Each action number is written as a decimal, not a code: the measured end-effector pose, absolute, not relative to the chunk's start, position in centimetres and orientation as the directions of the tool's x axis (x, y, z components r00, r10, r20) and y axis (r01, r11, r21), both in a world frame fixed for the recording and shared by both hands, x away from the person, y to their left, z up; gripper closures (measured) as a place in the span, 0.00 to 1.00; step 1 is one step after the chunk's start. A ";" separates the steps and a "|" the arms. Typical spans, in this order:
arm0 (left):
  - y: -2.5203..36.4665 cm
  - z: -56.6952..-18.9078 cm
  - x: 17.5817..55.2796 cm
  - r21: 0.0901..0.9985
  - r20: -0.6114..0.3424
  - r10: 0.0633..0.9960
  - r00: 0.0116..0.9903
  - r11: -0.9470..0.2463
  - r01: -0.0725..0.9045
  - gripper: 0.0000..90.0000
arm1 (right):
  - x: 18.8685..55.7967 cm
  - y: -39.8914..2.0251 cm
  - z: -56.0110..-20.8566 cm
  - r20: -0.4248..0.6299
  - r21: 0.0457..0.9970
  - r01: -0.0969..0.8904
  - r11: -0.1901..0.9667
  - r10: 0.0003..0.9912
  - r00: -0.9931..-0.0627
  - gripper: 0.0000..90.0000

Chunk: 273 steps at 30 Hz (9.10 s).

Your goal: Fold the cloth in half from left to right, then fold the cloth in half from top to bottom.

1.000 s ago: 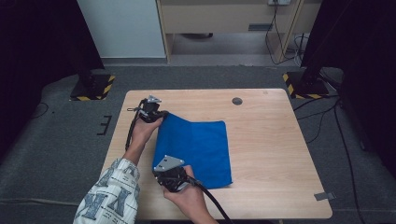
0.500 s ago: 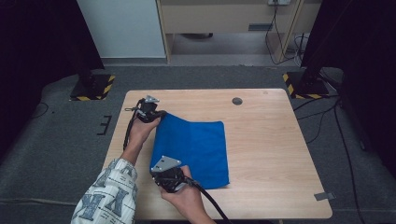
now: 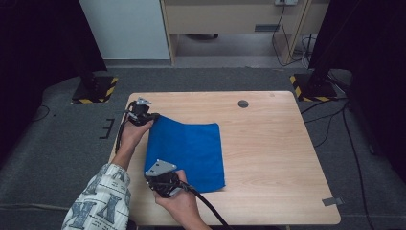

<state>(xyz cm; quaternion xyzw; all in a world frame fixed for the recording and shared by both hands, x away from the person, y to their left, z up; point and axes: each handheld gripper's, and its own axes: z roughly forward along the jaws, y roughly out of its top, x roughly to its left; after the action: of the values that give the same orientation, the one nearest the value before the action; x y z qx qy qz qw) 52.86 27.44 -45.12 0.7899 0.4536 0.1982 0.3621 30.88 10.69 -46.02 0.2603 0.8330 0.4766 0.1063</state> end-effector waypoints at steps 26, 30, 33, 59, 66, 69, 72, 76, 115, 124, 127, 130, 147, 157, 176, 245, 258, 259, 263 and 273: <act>18.2 -48.9 54.6 0.755 -0.100 0.833 0.544 -0.293 0.587 0.96 | 31.2 1.8 -48.4 0.130 0.838 0.422 0.346 0.624 -0.771 0.97; 16.9 -49.3 54.7 0.754 -0.107 0.827 0.552 -0.295 0.588 0.96 | 31.0 0.5 -48.9 0.131 0.832 0.434 0.346 0.637 -0.760 0.97; 16.1 -49.4 54.7 0.752 -0.108 0.824 0.556 -0.298 0.588 0.96 | 30.9 -0.2 -49.1 0.133 0.830 0.438 0.344 0.642 -0.755 0.97; 11.7 -49.7 55.4 0.740 -0.092 0.805 0.586 -0.338 0.581 0.96 | 30.8 -4.9 -50.0 0.135 0.808 0.485 0.333 0.697 -0.704 0.97; 11.5 -50.0 55.6 0.742 -0.116 0.803 0.584 -0.321 0.589 0.96 | 30.8 -5.3 -50.5 0.140 0.800 0.500 0.332 0.708 -0.693 0.96; 11.3 -50.0 55.6 0.745 -0.113 0.803 0.585 -0.322 0.585 0.96 | 30.8 -5.6 -50.3 0.142 0.804 0.499 0.323 0.711 -0.689 0.96; 11.0 -50.1 55.6 0.743 -0.114 0.801 0.587 -0.323 0.586 0.96 | 30.8 -5.7 -50.2 0.147 0.804 0.502 0.319 0.711 -0.688 0.96; 10.6 -50.4 55.6 0.741 -0.121 0.796 0.594 -0.326 0.588 0.95 | 30.8 -5.9 -50.3 0.146 0.801 0.506 0.321 0.715 -0.684 0.96; 11.6 -48.2 53.9 0.762 -0.130 0.759 0.638 -0.336 0.554 0.23 | 33.2 -8.7 -49.6 0.120 0.785 0.556 0.272 0.814 -0.568 0.20; 13.3 -48.1 52.8 0.741 -0.100 0.751 0.653 -0.382 0.552 0.09 | 35.6 -8.3 -50.1 0.088 0.769 0.551 0.324 0.800 -0.593 0.14; 14.0 -47.8 52.4 0.742 -0.086 0.754 0.651 -0.388 0.547 0.08 | 36.6 -8.4 -50.2 0.093 0.770 0.551 0.321 0.798 -0.595 0.12; 14.7 -47.8 51.9 0.741 -0.081 0.762 0.643 -0.385 0.550 0.07 | 37.5 -8.5 -50.2 0.098 0.775 0.546 0.317 0.794 -0.600 0.11; 17.7 -47.1 50.1 0.740 -0.074 0.775 0.627 -0.379 0.556 0.07 | 40.9 -8.3 -48.9 0.123 0.781 0.543 0.308 0.777 -0.617 0.08; 19.0 -46.8 49.6 0.753 -0.083 0.789 0.608 -0.350 0.558 0.07 | 42.2 -8.0 -48.2 0.113 0.779 0.544 0.313 0.783 -0.611 0.13; 20.0 -48.7 52.0 0.748 -0.075 0.836 0.543 -0.312 0.585 0.19 | 51.7 -7.6 -46.8 0.065 0.778 0.536 0.326 0.808 -0.586 0.58; 16.8 -51.7 54.1 0.766 -0.097 0.830 0.549 -0.290 0.574 0.96 | 54.8 -6.8 -50.4 0.141 0.732 0.615 0.292 0.819 -0.556 0.97; 16.5 -48.7 53.1 0.801 -0.064 0.818 0.572 -0.300 0.518 0.97 | 54.1 -8.0 -47.9 0.162 0.769 0.592 0.242 0.821 -0.547 0.97; 16.6 -48.5 53.1 0.806 -0.063 0.819 0.571 -0.295 0.512 0.97 | 54.1 -8.1 -47.8 0.159 0.772 0.587 0.242 0.822 -0.547 0.97; 16.5 -48.1 52.9 0.812 -0.061 0.818 0.572 -0.293 0.505 0.97 | 53.9 -8.3 -47.3 0.165 0.779 0.583 0.232 0.821 -0.547 0.97; 16.4 -47.1 52.2 0.816 -0.044 0.810 0.584 -0.308 0.490 0.97 | 53.3 -8.6 -46.4 0.165 0.791 0.569 0.226 0.816 -0.554 0.97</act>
<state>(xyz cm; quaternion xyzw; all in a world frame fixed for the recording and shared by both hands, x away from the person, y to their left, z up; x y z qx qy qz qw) 52.19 16.40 -47.06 0.7857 0.4136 0.1918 0.4181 53.32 -8.59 -46.43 0.4498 0.7697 0.4297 0.1437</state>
